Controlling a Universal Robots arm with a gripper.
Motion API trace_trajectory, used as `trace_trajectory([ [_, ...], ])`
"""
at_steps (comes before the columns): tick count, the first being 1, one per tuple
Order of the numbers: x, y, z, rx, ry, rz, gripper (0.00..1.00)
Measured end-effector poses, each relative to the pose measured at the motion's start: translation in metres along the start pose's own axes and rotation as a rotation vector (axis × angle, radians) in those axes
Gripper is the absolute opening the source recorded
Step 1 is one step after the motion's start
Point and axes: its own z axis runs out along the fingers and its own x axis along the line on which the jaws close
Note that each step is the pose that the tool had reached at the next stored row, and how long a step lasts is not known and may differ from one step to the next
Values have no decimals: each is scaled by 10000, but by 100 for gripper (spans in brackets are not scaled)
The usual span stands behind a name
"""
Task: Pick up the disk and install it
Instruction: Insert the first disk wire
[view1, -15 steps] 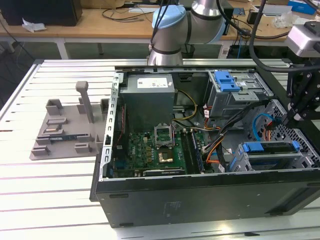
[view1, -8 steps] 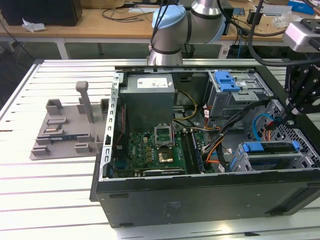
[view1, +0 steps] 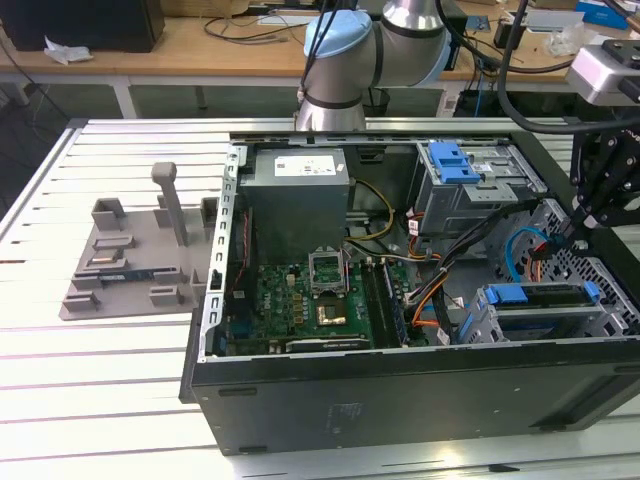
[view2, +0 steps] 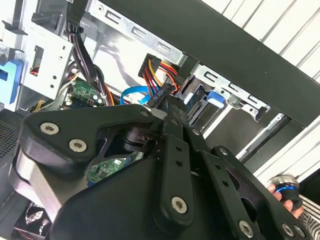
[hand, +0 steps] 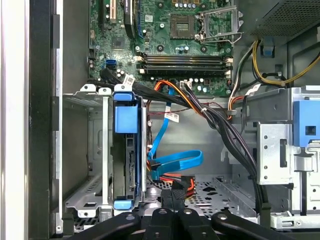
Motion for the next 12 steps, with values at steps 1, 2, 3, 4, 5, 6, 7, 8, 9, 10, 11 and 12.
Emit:
trace_trajectory([
  [1,0,0,0,0,0,0,11],
  [2,0,-1,0,0,-1,0,11],
  [3,0,-1,1,0,-1,-1,16],
  [4,0,-1,0,0,-1,0,23],
  [5,0,-2,0,0,-1,0,29],
  [6,0,-2,0,0,0,0,36],
  [7,0,-2,0,0,-1,0,36],
  [8,0,-3,0,1,5,5,36],
  [9,-6,-3,2,0,22,12,36],
  [10,-19,-3,5,2,42,21,36],
  [11,-32,-3,12,1,49,33,36],
  [12,-50,-3,18,1,57,41,36],
])
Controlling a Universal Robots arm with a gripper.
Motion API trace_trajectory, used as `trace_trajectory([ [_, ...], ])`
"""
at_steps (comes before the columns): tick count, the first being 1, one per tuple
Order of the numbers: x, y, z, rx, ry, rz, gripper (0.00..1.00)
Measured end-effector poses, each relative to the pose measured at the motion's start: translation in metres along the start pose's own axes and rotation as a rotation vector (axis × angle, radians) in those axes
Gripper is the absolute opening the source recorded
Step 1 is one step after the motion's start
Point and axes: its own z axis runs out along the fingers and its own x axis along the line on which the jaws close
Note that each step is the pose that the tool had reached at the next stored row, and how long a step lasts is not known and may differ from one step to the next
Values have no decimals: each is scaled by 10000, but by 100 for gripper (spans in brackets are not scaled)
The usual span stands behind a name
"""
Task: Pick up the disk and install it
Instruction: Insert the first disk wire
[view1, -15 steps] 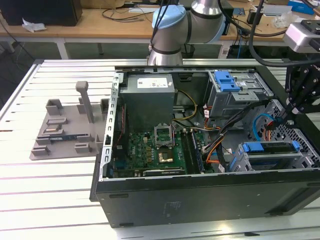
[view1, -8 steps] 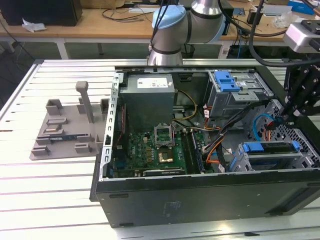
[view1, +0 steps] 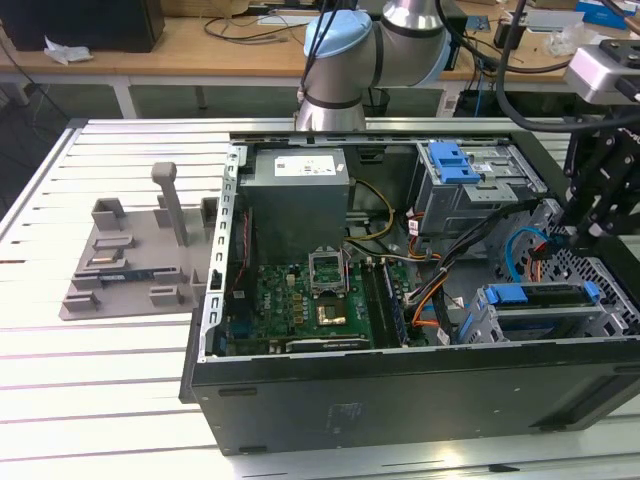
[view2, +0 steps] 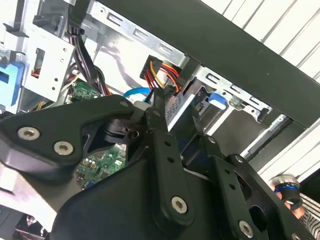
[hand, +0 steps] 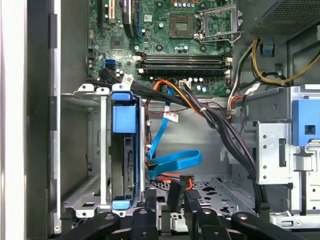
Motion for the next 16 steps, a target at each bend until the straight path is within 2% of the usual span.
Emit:
trace_trajectory([
  [1,-17,0,9,0,6,7,36],
  [4,-40,-2,44,1,92,28,36],
  [5,-52,-4,66,2,177,34,36],
  [7,-59,-6,94,2,247,38,36],
  [9,-65,-9,155,4,324,41,36],
  [10,-61,-9,156,3,322,41,17],
  [11,20,17,156,3,332,32,17],
  [12,115,22,157,4,379,12,17],
  [13,241,38,198,4,506,6,17],
  [14,270,52,234,5,571,7,17],
  [16,282,58,249,4,586,5,17],
])
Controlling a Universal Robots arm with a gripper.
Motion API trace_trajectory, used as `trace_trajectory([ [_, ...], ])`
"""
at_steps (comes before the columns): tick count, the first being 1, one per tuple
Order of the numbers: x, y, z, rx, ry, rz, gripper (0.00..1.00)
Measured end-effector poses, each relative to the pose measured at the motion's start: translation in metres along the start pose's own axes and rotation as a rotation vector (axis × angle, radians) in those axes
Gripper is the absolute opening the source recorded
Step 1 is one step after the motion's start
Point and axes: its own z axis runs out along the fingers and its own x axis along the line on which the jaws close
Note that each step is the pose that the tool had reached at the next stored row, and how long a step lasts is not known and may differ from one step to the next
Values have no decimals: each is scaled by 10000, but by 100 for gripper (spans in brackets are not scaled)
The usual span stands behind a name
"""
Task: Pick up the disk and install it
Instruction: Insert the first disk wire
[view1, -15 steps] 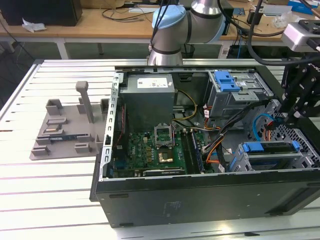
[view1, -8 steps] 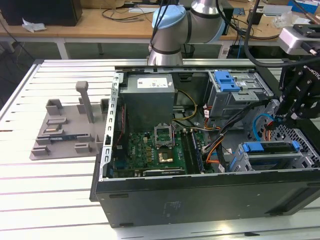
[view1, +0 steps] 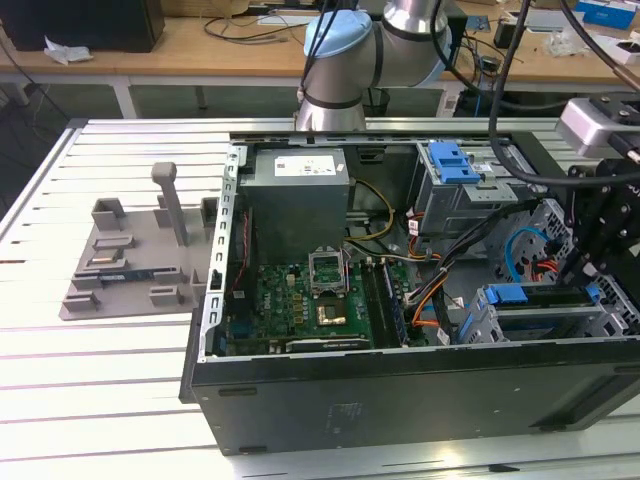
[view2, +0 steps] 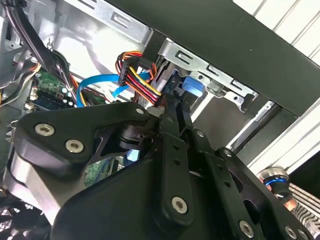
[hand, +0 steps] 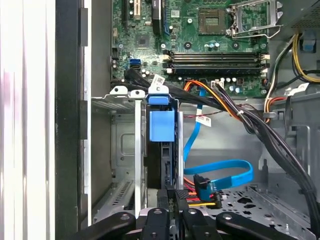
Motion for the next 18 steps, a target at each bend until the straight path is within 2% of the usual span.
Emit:
trace_trajectory([
  [13,-6,26,54,-1,5,21,17],
  [18,-5,25,38,-1,-8,27,17],
])
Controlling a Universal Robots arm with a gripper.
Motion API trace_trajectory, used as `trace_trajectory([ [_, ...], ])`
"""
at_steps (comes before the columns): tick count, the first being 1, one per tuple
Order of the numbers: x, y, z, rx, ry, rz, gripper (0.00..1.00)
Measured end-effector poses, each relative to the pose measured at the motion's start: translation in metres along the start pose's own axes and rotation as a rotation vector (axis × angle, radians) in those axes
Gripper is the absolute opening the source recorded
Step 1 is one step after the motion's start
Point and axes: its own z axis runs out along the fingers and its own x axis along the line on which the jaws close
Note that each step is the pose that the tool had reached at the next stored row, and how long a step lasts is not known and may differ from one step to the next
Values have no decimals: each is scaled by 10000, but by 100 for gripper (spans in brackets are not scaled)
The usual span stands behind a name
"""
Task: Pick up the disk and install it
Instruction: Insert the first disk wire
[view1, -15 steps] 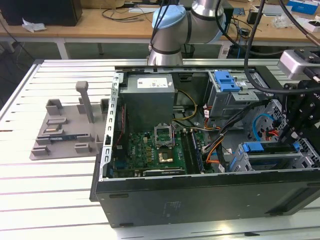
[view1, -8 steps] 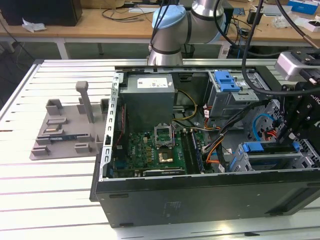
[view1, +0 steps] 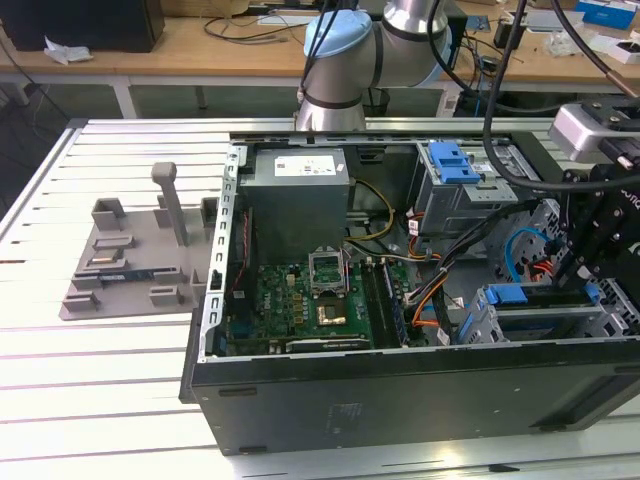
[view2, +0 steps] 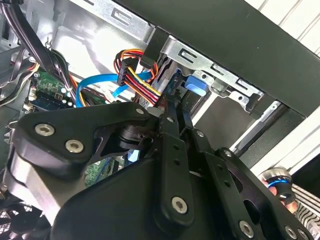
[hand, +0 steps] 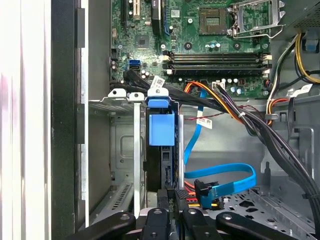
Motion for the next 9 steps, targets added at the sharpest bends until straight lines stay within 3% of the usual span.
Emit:
trace_trajectory([
  [9,0,0,-11,-3,10,102,17],
])
